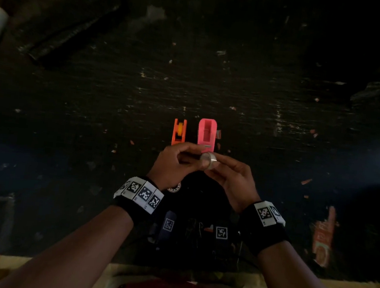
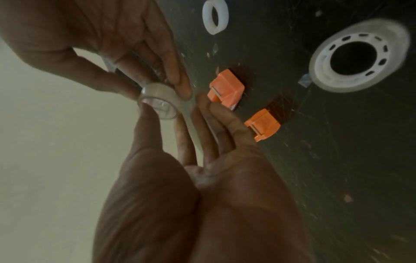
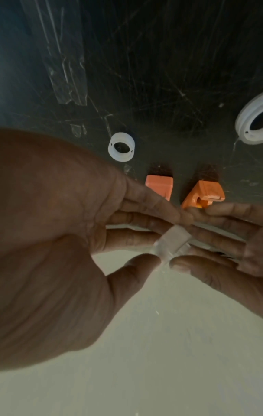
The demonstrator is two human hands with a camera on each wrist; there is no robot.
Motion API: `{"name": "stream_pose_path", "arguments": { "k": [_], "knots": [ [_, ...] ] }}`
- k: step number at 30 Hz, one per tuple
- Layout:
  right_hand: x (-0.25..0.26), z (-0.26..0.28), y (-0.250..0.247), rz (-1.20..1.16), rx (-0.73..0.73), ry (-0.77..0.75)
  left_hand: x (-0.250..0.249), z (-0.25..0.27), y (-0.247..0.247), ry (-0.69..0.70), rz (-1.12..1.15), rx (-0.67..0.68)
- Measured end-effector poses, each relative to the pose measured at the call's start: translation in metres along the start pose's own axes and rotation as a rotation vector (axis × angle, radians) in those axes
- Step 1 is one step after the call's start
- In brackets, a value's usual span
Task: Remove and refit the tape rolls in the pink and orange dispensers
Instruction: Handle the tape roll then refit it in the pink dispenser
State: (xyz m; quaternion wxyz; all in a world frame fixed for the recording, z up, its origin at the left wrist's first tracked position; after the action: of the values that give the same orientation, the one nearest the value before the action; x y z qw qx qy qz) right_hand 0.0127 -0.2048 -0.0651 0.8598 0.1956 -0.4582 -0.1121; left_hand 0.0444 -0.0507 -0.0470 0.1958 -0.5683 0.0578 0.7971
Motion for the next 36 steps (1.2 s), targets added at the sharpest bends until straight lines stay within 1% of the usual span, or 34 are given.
{"name": "stream_pose_path", "arguments": {
  "k": [2, 7, 9, 12, 15, 18, 23, 24, 26, 27, 29, 30, 32, 36],
  "knots": [
    [0.001, -0.001, -0.001, 0.046, -0.002, 0.002, 0.000, -0.001, 0.004, -0.005, -0.007, 0.057],
    [0.008, -0.004, -0.007, 0.223, -0.060, -0.049, -0.008, -0.005, 0.001, 0.021, -0.106, 0.062],
    [0.012, -0.005, -0.009, 0.265, -0.091, -0.071, -0.010, -0.008, 0.002, 0.004, -0.125, 0.106],
    [0.017, -0.009, -0.014, 0.296, -0.102, -0.057, -0.007, -0.013, 0.001, -0.026, -0.098, 0.168],
    [0.021, -0.013, -0.016, 0.333, -0.115, -0.070, 0.000, -0.017, -0.001, -0.050, -0.037, 0.163],
    [0.024, -0.015, -0.017, 0.418, -0.138, -0.094, 0.003, -0.018, 0.000, -0.076, 0.017, 0.161],
    [0.031, -0.021, -0.015, 0.475, -0.123, -0.085, 0.004, -0.031, -0.005, -0.084, -0.028, 0.177],
    [0.034, -0.024, -0.016, 0.485, -0.128, -0.083, 0.002, -0.035, -0.008, -0.080, -0.060, 0.166],
    [0.044, -0.032, -0.022, 0.565, -0.186, -0.111, -0.005, -0.045, -0.020, -0.048, -0.197, 0.097],
    [0.051, -0.037, -0.025, 0.636, -0.228, -0.134, -0.011, -0.051, -0.026, -0.016, -0.330, 0.053],
    [0.069, -0.048, -0.024, 0.814, -0.306, -0.178, -0.022, -0.063, -0.029, 0.047, -0.692, -0.003],
    [0.077, -0.054, -0.020, 0.910, -0.336, -0.188, -0.024, -0.068, -0.027, 0.055, -0.845, 0.000],
    [0.084, -0.071, -0.011, 1.076, -0.351, -0.177, -0.023, -0.079, -0.020, 0.051, -0.999, 0.047],
    [0.079, -0.102, 0.003, 1.288, -0.300, -0.072, -0.014, -0.095, -0.006, 0.036, -1.071, 0.142]
  ]
}}
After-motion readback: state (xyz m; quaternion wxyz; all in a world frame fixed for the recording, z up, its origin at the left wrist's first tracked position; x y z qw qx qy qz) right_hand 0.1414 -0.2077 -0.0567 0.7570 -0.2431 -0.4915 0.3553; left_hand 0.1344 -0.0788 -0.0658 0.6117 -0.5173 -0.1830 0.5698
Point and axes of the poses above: each hand's wrist, its own z-axis away from the middle knuckle, its own y-axis out of the palm, x = y × z, the point moved 10 cm from there along -z, towards the middle knuckle, and after that the axes turned 7 degrees about x, right-handed, at the moved point
